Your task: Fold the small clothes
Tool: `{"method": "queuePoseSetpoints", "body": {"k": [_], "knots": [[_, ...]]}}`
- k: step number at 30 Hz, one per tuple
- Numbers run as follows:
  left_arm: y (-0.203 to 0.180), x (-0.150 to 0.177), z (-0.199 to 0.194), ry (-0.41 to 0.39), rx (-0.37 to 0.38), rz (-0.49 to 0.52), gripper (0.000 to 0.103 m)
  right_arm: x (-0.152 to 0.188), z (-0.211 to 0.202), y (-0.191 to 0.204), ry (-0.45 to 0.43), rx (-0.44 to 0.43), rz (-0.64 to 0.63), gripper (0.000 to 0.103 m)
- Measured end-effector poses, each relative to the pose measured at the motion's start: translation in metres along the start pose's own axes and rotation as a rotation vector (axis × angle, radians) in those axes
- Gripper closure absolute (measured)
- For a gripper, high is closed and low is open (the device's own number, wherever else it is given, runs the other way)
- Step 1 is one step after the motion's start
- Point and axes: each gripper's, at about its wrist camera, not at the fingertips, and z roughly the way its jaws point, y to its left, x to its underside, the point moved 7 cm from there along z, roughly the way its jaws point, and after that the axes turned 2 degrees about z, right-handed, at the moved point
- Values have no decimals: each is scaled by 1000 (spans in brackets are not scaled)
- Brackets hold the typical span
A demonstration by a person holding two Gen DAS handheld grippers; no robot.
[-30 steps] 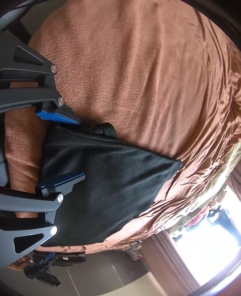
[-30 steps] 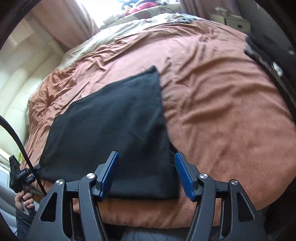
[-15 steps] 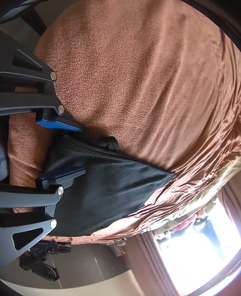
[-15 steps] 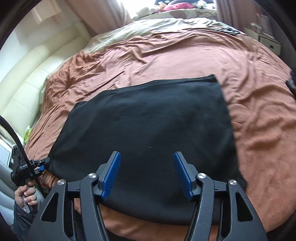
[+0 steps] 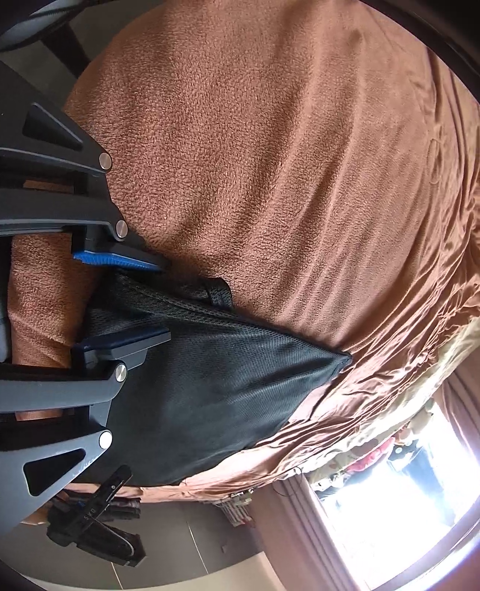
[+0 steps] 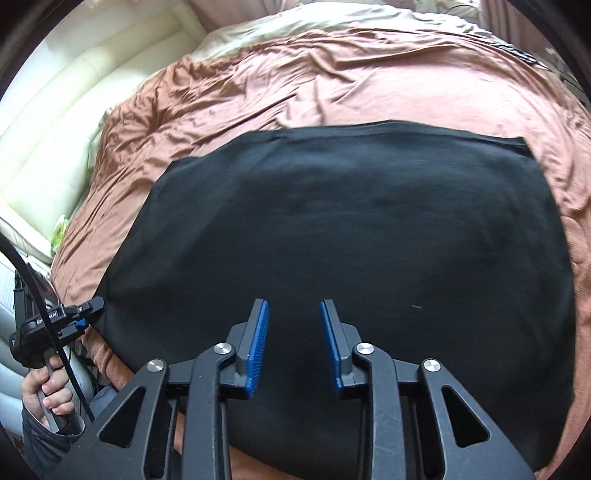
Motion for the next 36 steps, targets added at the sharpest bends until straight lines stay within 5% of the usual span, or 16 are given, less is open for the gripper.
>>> {"method": "queuePoseSetpoints", "body": {"k": [36], "knots": [[3, 2, 3, 16, -63, -54, 79, -129, 118, 6, 38, 189, -57, 93]]}}
